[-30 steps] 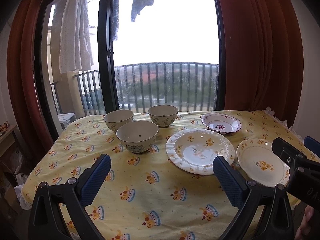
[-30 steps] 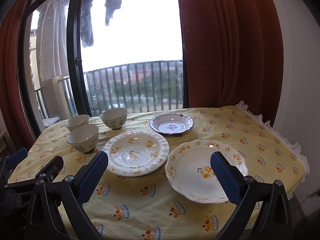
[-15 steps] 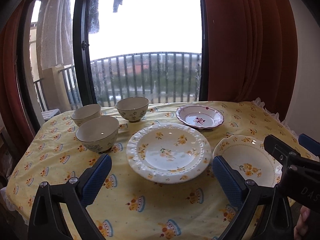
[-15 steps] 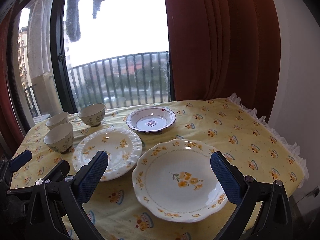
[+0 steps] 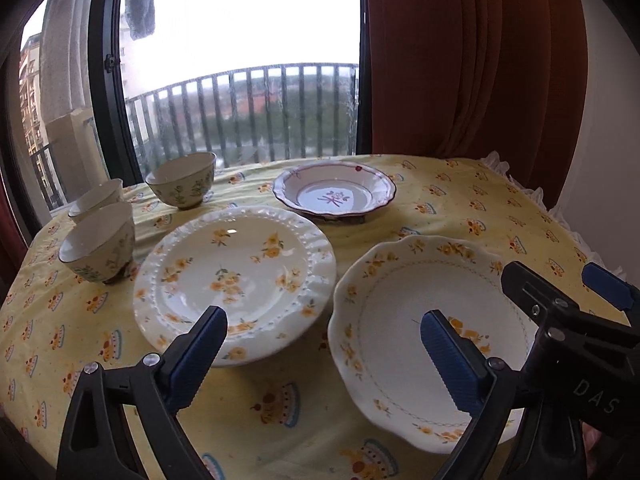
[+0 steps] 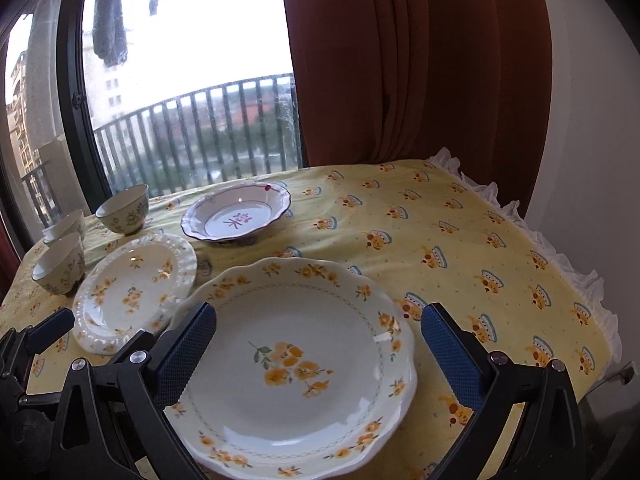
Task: Organize plates and bowls
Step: 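Reach both grippers to the scalloped flowered plate rim and close them, then lift the scalloped plate with both grippers and carry it toward the bowls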
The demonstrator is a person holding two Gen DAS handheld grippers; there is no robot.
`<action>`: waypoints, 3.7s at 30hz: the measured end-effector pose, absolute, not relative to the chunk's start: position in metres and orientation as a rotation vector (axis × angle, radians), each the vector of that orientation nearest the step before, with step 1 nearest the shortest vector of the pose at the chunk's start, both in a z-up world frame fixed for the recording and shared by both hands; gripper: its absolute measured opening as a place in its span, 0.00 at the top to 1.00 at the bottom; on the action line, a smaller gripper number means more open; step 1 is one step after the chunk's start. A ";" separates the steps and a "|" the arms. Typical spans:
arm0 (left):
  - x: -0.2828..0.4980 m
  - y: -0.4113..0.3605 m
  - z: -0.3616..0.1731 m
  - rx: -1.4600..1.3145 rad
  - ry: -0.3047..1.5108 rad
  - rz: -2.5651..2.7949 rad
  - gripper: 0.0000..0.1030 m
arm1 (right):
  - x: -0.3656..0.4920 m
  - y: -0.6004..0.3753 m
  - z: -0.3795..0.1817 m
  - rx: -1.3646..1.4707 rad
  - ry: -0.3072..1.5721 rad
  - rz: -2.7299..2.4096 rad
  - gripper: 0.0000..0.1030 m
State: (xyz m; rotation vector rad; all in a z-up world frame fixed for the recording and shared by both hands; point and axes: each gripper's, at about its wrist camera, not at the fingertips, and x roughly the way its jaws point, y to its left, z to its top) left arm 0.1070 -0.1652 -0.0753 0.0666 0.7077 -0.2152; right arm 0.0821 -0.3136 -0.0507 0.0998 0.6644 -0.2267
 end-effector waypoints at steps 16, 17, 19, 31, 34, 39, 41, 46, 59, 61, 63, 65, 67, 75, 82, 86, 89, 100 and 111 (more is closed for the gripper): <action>0.131 -0.194 -0.130 0.044 0.934 -0.158 0.24 | 0.113 -0.357 -0.117 0.144 0.843 -0.224 0.12; 0.132 -0.195 -0.132 0.045 0.942 -0.154 0.25 | 0.114 -0.357 -0.119 0.145 0.852 -0.218 0.16; 0.131 -0.197 -0.131 0.051 0.933 -0.156 0.27 | 0.114 -0.358 -0.123 0.169 0.863 -0.202 0.19; 0.122 -0.207 -0.129 0.106 0.925 -0.217 0.35 | 0.102 -0.355 -0.122 0.184 0.877 -0.240 0.37; 0.117 -0.207 -0.128 0.130 0.919 -0.217 0.35 | 0.097 -0.353 -0.121 0.183 0.885 -0.237 0.39; 0.110 -0.202 -0.127 0.163 0.912 -0.206 0.35 | 0.088 -0.346 -0.119 0.186 0.905 -0.217 0.39; 0.108 -0.200 -0.127 0.176 0.915 -0.201 0.35 | 0.084 -0.343 -0.118 0.190 0.915 -0.211 0.39; 0.103 -0.199 -0.126 0.207 0.910 -0.200 0.35 | 0.077 -0.338 -0.117 0.202 0.938 -0.198 0.39; 0.128 -0.197 -0.128 0.129 0.947 -0.211 0.33 | 0.113 -0.350 -0.119 0.060 0.980 -0.135 0.39; 0.132 -0.198 -0.128 0.131 0.951 -0.205 0.33 | 0.121 -0.352 -0.121 0.056 0.999 -0.124 0.39; 0.134 -0.199 -0.128 0.139 0.950 -0.199 0.32 | 0.127 -0.354 -0.124 0.062 1.014 -0.117 0.39; 0.135 -0.200 -0.129 0.152 0.950 -0.192 0.31 | 0.131 -0.353 -0.125 0.057 1.021 -0.115 0.39; 0.137 -0.201 -0.128 0.148 0.965 -0.183 0.31 | 0.133 -0.353 -0.124 0.058 1.037 -0.120 0.39; 0.136 -0.200 -0.127 0.145 0.986 -0.204 0.32 | 0.125 -0.352 -0.119 0.059 1.048 -0.150 0.39; 0.124 -0.194 -0.116 0.143 0.961 -0.221 0.32 | 0.110 -0.345 -0.106 0.052 1.028 -0.170 0.39; 0.120 -0.182 -0.112 0.119 0.965 -0.221 0.32 | 0.106 -0.337 -0.098 0.059 1.011 -0.167 0.39; 0.116 -0.174 -0.106 0.116 0.944 -0.208 0.32 | 0.104 -0.327 -0.094 0.054 1.001 -0.173 0.39; 0.110 -0.120 -0.092 0.068 0.886 -0.172 0.32 | 0.105 -0.272 -0.075 -0.016 0.969 -0.161 0.39; 0.112 -0.047 -0.090 0.013 0.860 -0.116 0.32 | 0.112 -0.199 -0.070 -0.052 0.955 -0.115 0.39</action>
